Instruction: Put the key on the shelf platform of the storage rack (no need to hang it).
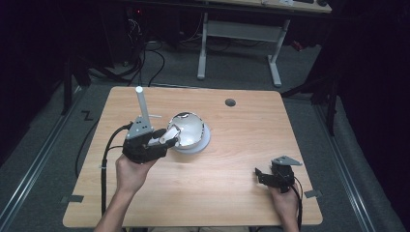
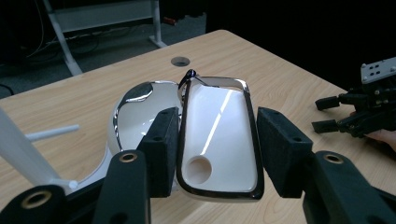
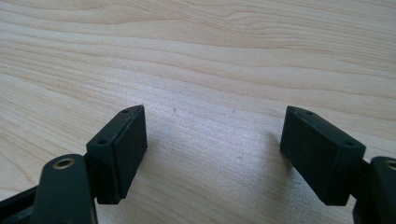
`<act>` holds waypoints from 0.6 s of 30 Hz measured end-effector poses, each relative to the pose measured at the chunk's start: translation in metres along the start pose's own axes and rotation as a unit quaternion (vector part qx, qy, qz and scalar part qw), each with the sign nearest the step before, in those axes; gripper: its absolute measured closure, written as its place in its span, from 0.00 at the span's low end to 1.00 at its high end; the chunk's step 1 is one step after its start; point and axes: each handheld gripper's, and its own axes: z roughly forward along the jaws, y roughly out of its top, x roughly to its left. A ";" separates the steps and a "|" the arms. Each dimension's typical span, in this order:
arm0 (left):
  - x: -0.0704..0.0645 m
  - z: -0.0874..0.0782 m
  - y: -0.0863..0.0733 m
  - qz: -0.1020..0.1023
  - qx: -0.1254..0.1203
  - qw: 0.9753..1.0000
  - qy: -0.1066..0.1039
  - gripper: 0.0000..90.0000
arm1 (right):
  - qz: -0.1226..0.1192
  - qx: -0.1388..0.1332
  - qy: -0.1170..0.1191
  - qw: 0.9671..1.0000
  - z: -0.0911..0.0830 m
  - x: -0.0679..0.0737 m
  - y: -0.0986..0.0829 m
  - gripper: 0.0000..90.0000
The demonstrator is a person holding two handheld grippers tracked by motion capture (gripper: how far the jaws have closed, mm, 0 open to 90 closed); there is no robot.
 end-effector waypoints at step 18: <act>-0.004 0.036 0.004 -0.004 0.020 1.000 0.022 0.57 | 0.000 0.000 0.000 1.000 0.000 0.000 0.000 0.26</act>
